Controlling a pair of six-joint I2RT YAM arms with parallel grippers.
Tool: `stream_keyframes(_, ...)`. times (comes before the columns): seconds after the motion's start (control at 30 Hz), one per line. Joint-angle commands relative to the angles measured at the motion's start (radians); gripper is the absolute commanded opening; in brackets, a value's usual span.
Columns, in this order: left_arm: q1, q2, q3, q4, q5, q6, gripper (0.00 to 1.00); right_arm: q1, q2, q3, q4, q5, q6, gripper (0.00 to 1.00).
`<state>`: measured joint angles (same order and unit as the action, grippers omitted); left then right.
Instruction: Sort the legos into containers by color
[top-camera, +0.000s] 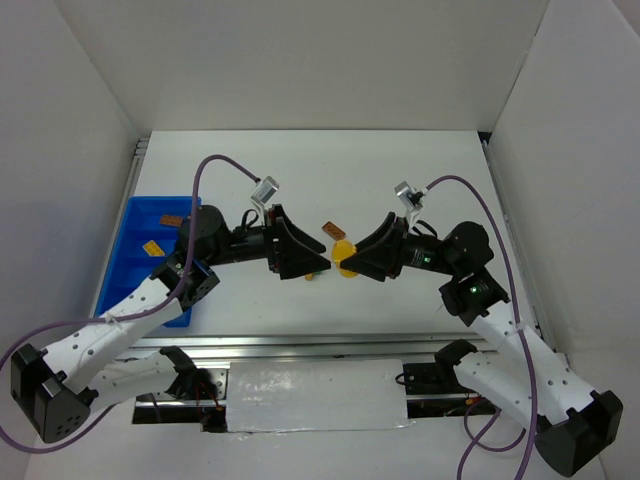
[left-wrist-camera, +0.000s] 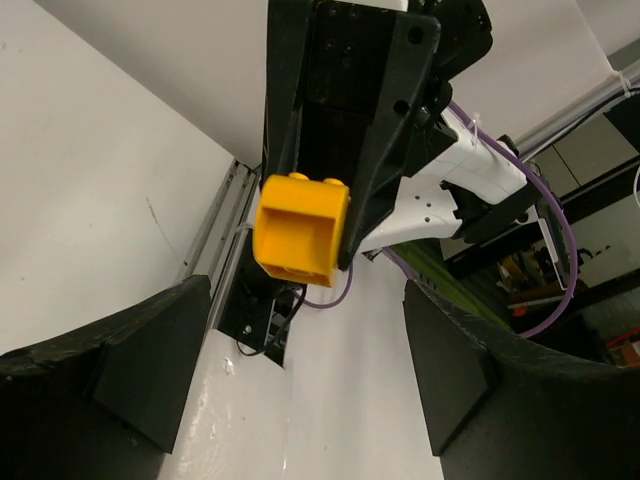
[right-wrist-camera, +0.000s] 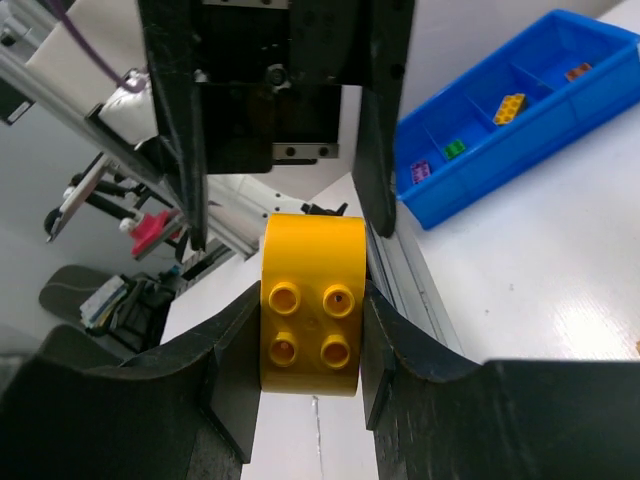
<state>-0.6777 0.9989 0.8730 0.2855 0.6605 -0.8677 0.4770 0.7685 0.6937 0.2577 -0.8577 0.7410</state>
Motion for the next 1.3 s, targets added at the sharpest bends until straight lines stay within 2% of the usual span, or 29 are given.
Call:
stream_keyframes(0.0, -0.02, 0.024, 0.063, 0.07, -0.024, 0.048, 0.9, 0.023, 0.003, -0.005, 0.117, -0.047, 0.031, 0.0)
stream_keyframes(0.13, -0.026, 0.056, 0.076, 0.095, -0.019, 0.042, 0.88, 0.052, 0.008, 0.012, 0.086, -0.035, 0.006, 0.0)
stream_keyframes(0.23, -0.034, 0.069, 0.087, 0.122, -0.01, 0.032, 0.83, 0.066, 0.024, 0.024, 0.058, -0.012, -0.017, 0.0)
stream_keyframes(0.33, -0.054, 0.083, 0.1, 0.138, -0.007, 0.03, 0.7, 0.071, 0.028, 0.024, 0.057, 0.005, -0.018, 0.0)
stream_keyframes(0.43, -0.078, 0.093, 0.107, 0.142, -0.002, 0.033, 0.51, 0.071, 0.022, 0.033, 0.025, 0.037, -0.032, 0.0)
stream_keyframes(0.47, -0.083, 0.095, 0.109, 0.138, -0.004, 0.036, 0.38, 0.074, 0.022, 0.036, 0.014, 0.046, -0.043, 0.0)
stream_keyframes(0.67, -0.114, 0.106, 0.136, 0.081, -0.015, 0.076, 0.0, 0.072, 0.012, 0.041, -0.021, 0.111, -0.045, 0.0)
stream_keyframes(1.03, -0.118, 0.093, 0.138, 0.067, -0.009, 0.11, 0.0, 0.072, 0.005, 0.044, -0.04, 0.111, -0.063, 0.0)
stream_keyframes(1.17, -0.118, 0.096, 0.142, 0.072, 0.002, 0.104, 0.0, 0.072, -0.009, 0.041, -0.041, 0.106, -0.069, 0.21)
stream_keyframes(1.27, -0.12, 0.098, 0.144, 0.067, -0.001, 0.107, 0.0, 0.072, -0.014, 0.043, -0.044, 0.109, -0.074, 0.24)
